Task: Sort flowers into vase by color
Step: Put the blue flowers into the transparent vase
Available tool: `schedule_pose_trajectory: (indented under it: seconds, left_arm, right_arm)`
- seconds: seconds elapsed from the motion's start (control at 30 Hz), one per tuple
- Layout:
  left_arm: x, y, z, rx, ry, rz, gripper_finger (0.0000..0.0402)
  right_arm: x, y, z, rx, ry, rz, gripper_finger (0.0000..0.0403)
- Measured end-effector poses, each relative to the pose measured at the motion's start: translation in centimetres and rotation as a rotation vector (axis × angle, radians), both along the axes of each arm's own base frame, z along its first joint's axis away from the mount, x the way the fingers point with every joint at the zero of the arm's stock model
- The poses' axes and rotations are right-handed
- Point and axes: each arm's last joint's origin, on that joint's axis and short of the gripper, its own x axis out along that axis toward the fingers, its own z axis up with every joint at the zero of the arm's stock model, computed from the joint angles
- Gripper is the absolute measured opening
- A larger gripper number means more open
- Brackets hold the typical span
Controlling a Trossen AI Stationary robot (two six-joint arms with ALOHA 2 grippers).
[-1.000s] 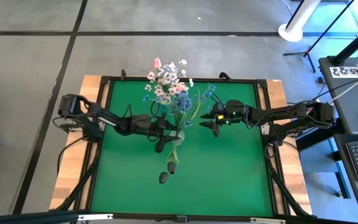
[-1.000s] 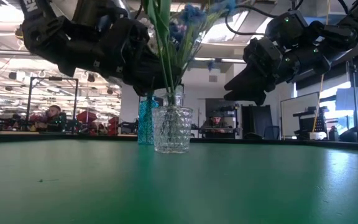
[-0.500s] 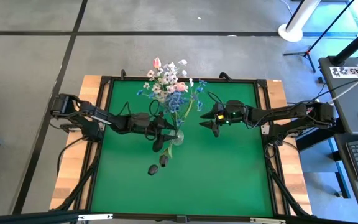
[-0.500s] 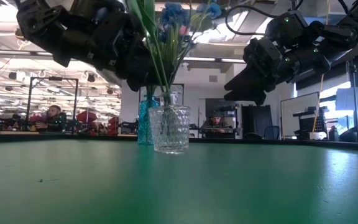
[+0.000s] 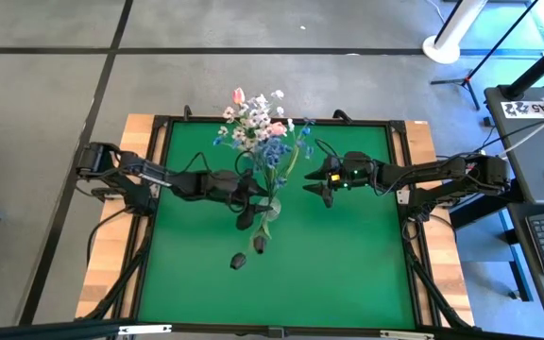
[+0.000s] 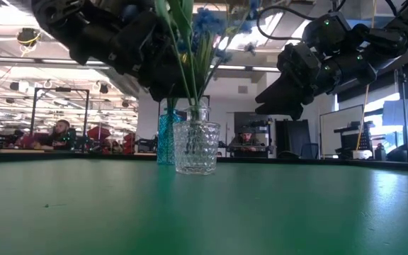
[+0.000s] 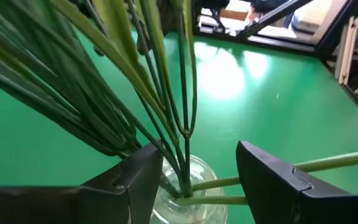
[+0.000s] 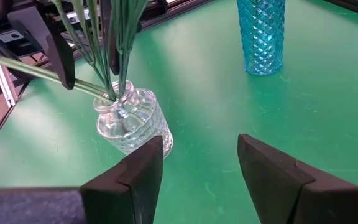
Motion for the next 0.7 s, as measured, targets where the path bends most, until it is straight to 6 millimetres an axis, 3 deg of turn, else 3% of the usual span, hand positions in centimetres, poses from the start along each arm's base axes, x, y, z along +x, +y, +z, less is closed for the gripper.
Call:
schedule_pose_trajectory:
  seconds: [0.4, 0.7]
  left_arm:
    - [0.7, -0.7, 0.8, -0.002, 0.081, 0.002, 0.0257]
    - [1.0, -1.6, 1.4, 0.005, 0.172, -0.003, 0.0265]
  right_arm:
    - [0.0, 0.0, 0.0, 0.000, 0.000, 0.000, 0.0205]
    - [0.0, 0.0, 0.0, 0.000, 0.000, 0.000, 0.0205]
